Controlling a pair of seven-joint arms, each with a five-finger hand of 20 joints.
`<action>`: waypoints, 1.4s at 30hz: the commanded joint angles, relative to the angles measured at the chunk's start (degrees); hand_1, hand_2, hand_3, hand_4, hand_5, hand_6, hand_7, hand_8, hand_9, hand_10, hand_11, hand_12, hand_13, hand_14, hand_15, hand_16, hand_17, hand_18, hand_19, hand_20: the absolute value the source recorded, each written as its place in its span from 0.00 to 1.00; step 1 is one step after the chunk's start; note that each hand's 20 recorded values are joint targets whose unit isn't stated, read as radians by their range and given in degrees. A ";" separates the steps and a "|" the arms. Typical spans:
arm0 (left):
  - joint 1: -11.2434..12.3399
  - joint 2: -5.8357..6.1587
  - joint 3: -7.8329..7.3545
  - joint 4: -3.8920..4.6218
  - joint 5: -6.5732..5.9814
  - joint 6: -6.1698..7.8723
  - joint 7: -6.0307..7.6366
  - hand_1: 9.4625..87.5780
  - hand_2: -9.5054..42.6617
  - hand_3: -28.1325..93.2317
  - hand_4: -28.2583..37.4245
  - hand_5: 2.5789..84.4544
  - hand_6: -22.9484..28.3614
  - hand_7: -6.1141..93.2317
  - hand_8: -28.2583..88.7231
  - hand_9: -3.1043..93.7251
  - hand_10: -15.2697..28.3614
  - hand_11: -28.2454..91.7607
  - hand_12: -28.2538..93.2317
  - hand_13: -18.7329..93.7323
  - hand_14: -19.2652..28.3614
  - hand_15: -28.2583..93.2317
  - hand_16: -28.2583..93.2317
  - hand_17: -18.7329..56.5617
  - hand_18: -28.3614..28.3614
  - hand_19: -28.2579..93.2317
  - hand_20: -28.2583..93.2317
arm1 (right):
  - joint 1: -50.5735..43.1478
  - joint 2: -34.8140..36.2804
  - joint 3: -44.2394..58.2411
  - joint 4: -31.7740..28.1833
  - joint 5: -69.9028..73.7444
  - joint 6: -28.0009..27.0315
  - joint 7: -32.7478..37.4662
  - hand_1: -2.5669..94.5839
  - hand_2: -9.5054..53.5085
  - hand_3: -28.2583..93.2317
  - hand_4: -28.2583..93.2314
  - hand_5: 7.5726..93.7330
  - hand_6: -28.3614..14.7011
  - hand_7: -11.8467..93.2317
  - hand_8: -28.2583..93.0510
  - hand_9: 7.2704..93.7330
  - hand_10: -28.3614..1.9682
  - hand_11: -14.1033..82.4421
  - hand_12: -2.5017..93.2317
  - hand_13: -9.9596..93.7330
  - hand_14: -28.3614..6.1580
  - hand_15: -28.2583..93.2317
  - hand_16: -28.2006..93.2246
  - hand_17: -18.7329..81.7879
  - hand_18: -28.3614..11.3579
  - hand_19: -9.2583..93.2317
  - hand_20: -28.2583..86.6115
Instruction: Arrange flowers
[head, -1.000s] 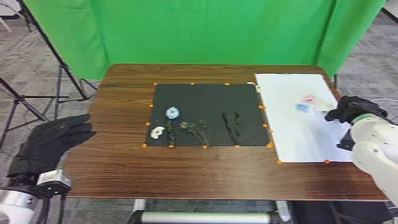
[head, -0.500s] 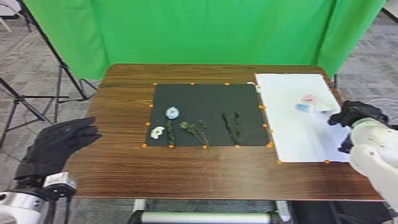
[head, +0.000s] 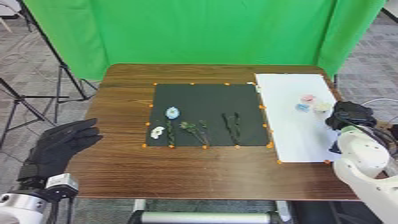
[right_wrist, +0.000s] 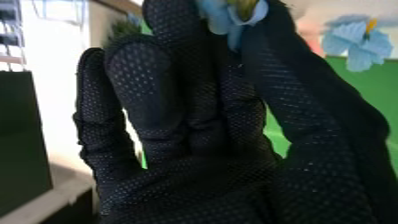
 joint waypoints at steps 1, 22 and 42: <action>0.78 -0.98 -0.10 -0.17 0.08 -0.53 0.00 0.23 0.28 0.90 0.26 0.57 0.73 0.20 0.17 0.47 0.87 0.55 0.33 0.45 1.00 0.75 0.13 0.14 0.89 0.70 0.40 | -0.94 0.96 -0.14 1.05 -3.39 1.95 -0.05 0.56 0.08 0.82 0.00 0.86 0.67 0.33 0.26 0.89 0.64 0.43 0.31 0.78 0.63 0.80 0.42 0.46 0.16 0.89 0.42; 2.55 -1.09 -3.27 -1.70 0.87 -0.85 -1.63 0.23 0.28 0.90 0.26 0.56 0.73 0.19 0.17 0.47 0.87 0.55 0.33 0.45 1.00 0.75 0.13 0.14 0.89 0.70 0.40 | 21.37 -4.37 -23.87 -11.63 2.23 6.98 -11.80 0.55 0.07 0.84 0.00 0.87 0.66 0.33 0.29 0.90 0.62 0.45 0.32 0.79 0.64 0.81 0.44 0.46 0.16 0.90 0.42; 0.09 -1.71 -3.23 -0.95 1.66 -2.16 -4.21 0.23 0.28 0.90 0.26 0.55 0.72 0.18 0.18 0.46 0.86 0.54 0.33 0.44 1.00 0.74 0.13 0.14 0.89 0.70 0.40 | 25.47 -26.47 -36.25 -6.29 -2.04 2.18 -15.32 0.54 0.06 0.86 0.00 0.87 0.66 0.32 0.29 0.90 0.62 0.45 0.33 0.79 0.65 0.81 0.44 0.45 0.16 0.90 0.43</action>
